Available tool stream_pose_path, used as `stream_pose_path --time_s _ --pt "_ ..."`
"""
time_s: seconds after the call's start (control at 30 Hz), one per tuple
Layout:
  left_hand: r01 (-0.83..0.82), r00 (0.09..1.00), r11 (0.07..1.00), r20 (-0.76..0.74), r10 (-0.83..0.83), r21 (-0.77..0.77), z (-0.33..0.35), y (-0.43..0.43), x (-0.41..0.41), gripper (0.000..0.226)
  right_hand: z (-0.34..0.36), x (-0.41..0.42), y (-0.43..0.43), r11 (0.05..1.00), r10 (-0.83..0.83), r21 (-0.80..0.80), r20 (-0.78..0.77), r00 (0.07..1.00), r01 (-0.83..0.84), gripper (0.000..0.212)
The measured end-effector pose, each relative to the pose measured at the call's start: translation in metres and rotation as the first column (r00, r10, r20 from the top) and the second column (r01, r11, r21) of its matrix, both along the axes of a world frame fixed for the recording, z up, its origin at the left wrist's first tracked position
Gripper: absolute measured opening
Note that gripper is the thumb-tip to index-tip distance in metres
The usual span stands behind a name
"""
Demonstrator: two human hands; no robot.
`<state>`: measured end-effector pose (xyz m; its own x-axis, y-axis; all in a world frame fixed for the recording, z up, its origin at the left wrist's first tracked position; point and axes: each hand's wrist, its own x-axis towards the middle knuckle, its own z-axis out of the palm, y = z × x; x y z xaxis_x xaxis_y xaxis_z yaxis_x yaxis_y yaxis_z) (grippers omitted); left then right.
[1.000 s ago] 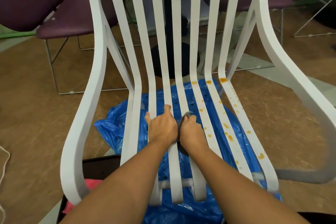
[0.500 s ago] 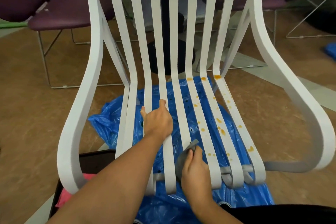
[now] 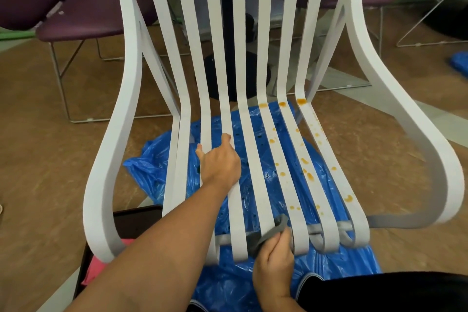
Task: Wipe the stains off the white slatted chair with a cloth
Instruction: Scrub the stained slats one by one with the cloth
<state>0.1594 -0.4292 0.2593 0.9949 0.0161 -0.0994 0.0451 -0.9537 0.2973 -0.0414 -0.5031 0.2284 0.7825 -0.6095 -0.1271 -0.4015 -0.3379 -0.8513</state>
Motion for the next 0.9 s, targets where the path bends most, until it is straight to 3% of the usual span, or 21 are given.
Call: stream_pose_path --time_s 0.07,0.13,0.23,0.4,0.63,0.73,0.9 --pt "-0.004 1.0 1.0 0.003 0.004 0.003 0.0 0.0 -0.001 0.049 0.012 0.016 0.001 0.996 -0.009 -0.086 -0.072 0.997 0.002 0.047" --pt "-0.012 1.0 1.0 0.007 0.012 -0.001 0.002 -0.001 -0.002 0.048 0.023 0.034 -0.004 0.984 0.068 -0.148 -0.213 0.975 -0.101 0.047" --pt "-0.02 1.0 1.0 0.007 0.02 0.003 0.002 -0.002 -0.002 0.044 0.036 0.064 -0.013 0.958 0.208 -0.098 -0.402 0.892 -0.268 0.041" --pt "-0.038 0.999 0.999 0.013 0.038 -0.017 0.003 -0.004 -0.001 0.042 0.046 0.121 -0.017 0.951 0.289 0.02 -0.417 0.862 -0.309 0.041" --pt "-0.041 0.999 0.999 -0.036 0.041 -0.001 0.002 -0.004 0.002 0.044 0.035 0.221 -0.014 0.912 0.303 -0.122 -0.445 0.843 -0.392 0.031" --pt "-0.017 0.999 0.999 -0.039 0.018 0.033 0.001 -0.004 0.005 0.057 0.029 0.258 -0.013 0.901 0.309 -0.14 -0.457 0.834 -0.411 0.035" --pt "-0.004 1.0 1.0 -0.017 0.005 0.023 0.003 -0.002 0.003 0.054 0.028 0.313 -0.013 0.894 0.322 -0.138 -0.464 0.825 -0.427 0.041"
